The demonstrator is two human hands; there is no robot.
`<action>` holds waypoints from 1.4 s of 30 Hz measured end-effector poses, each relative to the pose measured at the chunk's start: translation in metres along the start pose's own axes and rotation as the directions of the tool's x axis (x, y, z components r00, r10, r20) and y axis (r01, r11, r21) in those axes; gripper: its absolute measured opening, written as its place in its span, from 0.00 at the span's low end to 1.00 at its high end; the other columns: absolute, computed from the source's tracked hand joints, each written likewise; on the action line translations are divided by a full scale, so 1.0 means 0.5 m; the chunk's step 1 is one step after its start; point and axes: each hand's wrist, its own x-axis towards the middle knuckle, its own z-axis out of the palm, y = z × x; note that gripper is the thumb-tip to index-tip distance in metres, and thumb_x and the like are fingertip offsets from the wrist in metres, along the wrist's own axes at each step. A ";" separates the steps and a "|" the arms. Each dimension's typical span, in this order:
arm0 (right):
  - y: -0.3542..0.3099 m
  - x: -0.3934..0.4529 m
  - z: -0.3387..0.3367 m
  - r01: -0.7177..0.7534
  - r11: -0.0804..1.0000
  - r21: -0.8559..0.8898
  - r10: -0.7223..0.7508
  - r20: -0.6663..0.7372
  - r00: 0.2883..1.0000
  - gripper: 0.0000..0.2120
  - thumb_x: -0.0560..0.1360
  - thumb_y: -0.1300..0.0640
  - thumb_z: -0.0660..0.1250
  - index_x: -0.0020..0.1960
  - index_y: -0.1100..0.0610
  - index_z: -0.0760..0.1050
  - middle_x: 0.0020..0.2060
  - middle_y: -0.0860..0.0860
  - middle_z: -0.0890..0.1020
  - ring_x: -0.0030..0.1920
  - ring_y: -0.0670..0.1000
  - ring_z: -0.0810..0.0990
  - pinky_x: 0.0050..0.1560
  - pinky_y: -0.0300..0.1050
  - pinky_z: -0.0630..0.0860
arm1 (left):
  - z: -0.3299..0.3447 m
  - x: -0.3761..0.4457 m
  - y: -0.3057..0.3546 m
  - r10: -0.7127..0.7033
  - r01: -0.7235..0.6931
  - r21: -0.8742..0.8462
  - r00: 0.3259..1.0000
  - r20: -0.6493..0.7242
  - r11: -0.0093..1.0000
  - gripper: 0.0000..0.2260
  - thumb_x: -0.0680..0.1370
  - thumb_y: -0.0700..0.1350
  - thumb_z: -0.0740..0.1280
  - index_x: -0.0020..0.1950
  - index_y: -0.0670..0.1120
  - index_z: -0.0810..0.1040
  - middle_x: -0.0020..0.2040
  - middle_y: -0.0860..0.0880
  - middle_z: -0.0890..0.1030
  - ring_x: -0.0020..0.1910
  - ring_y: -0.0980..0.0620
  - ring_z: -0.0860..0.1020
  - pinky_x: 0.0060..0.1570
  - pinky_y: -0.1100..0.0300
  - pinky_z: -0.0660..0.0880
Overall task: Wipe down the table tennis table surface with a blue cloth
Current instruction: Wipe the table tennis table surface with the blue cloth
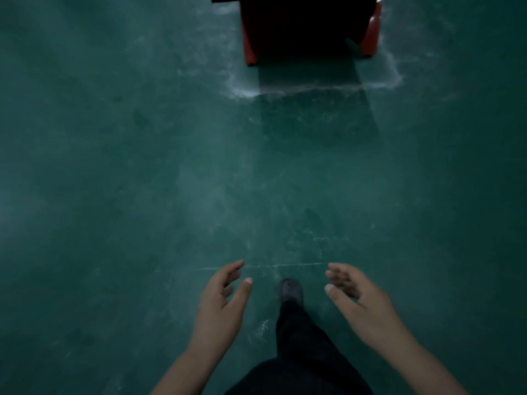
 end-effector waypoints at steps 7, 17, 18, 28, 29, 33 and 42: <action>-0.226 0.355 0.015 0.087 0.996 -0.031 -0.081 0.148 0.986 0.17 0.77 0.60 0.72 0.57 0.39 0.75 0.53 0.40 0.83 0.53 0.38 0.81 0.59 0.37 0.75 | -0.101 0.315 0.157 0.087 -0.083 0.030 0.981 -0.174 0.996 0.14 0.78 0.45 0.72 0.57 0.64 0.79 0.57 0.57 0.83 0.58 0.58 0.81 0.62 0.53 0.76; -0.500 0.806 0.230 0.142 0.985 -0.099 -0.101 0.333 0.937 0.15 0.77 0.60 0.71 0.57 0.42 0.75 0.52 0.42 0.83 0.53 0.38 0.81 0.58 0.37 0.74 | -0.255 0.749 0.205 -0.034 0.005 -0.103 0.958 -0.285 0.995 0.13 0.75 0.50 0.71 0.59 0.57 0.79 0.57 0.58 0.83 0.60 0.60 0.80 0.64 0.51 0.76; -0.529 0.849 0.259 0.125 0.987 -0.099 -0.086 0.328 0.941 0.15 0.77 0.61 0.71 0.57 0.43 0.76 0.52 0.42 0.83 0.53 0.39 0.81 0.58 0.37 0.75 | -0.278 0.804 0.212 -0.043 0.013 -0.112 0.960 -0.276 0.994 0.13 0.75 0.49 0.71 0.59 0.57 0.80 0.57 0.58 0.83 0.59 0.60 0.80 0.64 0.51 0.76; -0.851 1.252 0.416 0.043 0.998 -0.037 -0.036 0.183 0.982 0.14 0.78 0.60 0.70 0.60 0.46 0.77 0.52 0.41 0.83 0.53 0.36 0.80 0.53 0.29 0.75 | -0.501 1.341 0.368 -0.035 0.015 -0.109 0.983 -0.180 0.994 0.12 0.79 0.40 0.69 0.57 0.56 0.79 0.58 0.56 0.83 0.58 0.61 0.80 0.66 0.54 0.75; -0.874 1.295 0.423 0.037 0.999 -0.031 -0.032 0.160 0.987 0.14 0.78 0.61 0.70 0.60 0.46 0.77 0.52 0.42 0.83 0.52 0.36 0.80 0.53 0.29 0.74 | -0.510 1.394 0.385 -0.030 0.012 -0.109 0.986 -0.166 0.994 0.12 0.79 0.40 0.69 0.57 0.56 0.79 0.58 0.57 0.83 0.58 0.61 0.80 0.66 0.54 0.75; -0.945 1.481 0.460 -0.001 1.000 -0.005 0.001 0.109 0.994 0.13 0.78 0.60 0.70 0.59 0.46 0.78 0.51 0.41 0.83 0.51 0.35 0.80 0.52 0.28 0.75 | -0.521 1.613 0.435 -0.025 0.016 -0.079 0.993 -0.116 0.997 0.12 0.79 0.40 0.70 0.58 0.56 0.80 0.57 0.57 0.83 0.58 0.61 0.80 0.65 0.53 0.75; -1.192 2.001 0.525 0.014 1.000 0.013 -0.016 0.161 0.987 0.13 0.79 0.60 0.69 0.60 0.48 0.77 0.52 0.42 0.83 0.50 0.34 0.79 0.53 0.29 0.75 | -0.568 2.133 0.641 -0.024 0.020 -0.031 0.990 -0.141 0.999 0.11 0.79 0.40 0.70 0.56 0.56 0.80 0.55 0.57 0.83 0.55 0.63 0.80 0.62 0.57 0.76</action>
